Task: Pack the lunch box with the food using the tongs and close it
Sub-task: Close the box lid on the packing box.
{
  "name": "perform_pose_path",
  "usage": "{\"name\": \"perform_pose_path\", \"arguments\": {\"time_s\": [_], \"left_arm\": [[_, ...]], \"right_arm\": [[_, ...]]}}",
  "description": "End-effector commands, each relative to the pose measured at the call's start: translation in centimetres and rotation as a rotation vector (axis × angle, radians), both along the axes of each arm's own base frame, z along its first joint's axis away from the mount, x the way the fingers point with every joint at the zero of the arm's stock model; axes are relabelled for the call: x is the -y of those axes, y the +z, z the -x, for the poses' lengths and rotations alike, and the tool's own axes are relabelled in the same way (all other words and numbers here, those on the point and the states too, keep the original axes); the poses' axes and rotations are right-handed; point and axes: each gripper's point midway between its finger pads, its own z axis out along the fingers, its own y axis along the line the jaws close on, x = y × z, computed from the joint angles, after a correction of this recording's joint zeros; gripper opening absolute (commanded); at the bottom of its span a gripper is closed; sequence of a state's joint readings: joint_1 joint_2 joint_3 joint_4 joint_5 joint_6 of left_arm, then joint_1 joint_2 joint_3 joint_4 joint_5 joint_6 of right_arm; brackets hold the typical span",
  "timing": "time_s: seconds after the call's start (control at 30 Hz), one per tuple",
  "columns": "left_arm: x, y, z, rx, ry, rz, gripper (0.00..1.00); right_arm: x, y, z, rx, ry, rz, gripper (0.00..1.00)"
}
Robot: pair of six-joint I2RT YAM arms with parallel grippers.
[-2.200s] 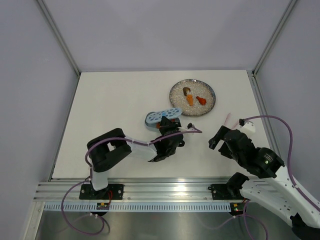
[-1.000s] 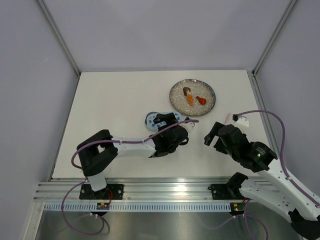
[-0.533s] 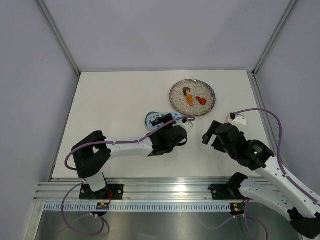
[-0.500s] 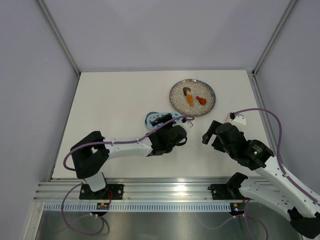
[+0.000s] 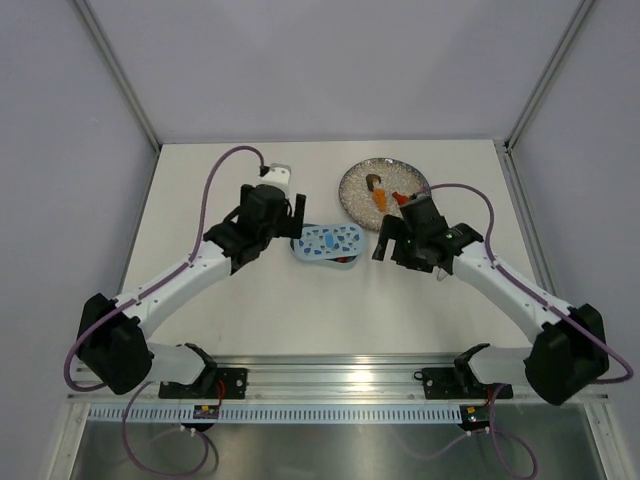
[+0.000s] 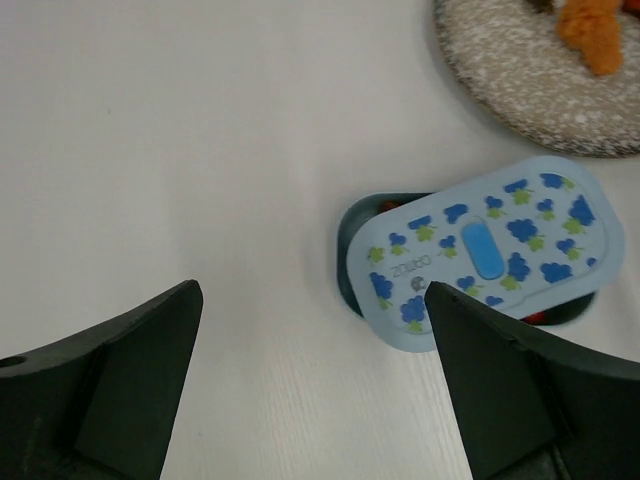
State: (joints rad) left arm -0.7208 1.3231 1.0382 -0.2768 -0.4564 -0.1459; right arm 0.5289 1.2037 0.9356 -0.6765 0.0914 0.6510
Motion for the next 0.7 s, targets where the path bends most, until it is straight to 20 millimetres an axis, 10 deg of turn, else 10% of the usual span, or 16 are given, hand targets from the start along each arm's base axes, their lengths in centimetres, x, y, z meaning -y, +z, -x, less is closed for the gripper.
{"name": "perform_pose_path", "arguments": {"time_s": [0.0, 0.27, 0.47, 0.67], "left_arm": [[-0.4, -1.7, -0.1, -0.188, 0.060, 0.248, 0.97], [-1.5, -4.7, -1.9, -0.354, 0.123, 0.480, 0.96], [-3.3, -6.6, -3.8, -0.407, 0.229, 0.560, 0.95], [-2.2, -8.9, -6.5, -0.488, 0.235, 0.614, 0.94]], "right_arm": [[-4.7, 3.1, -4.5, 0.098, 0.180, -0.134, 0.98], [-9.2, 0.6, -10.5, 0.036, 0.223, -0.183, 0.97], [-11.4, 0.5, -8.3, 0.052, 0.265, -0.111, 0.86], [-8.5, 0.6, -9.6, 0.103, 0.135, -0.070, 0.75]]}}
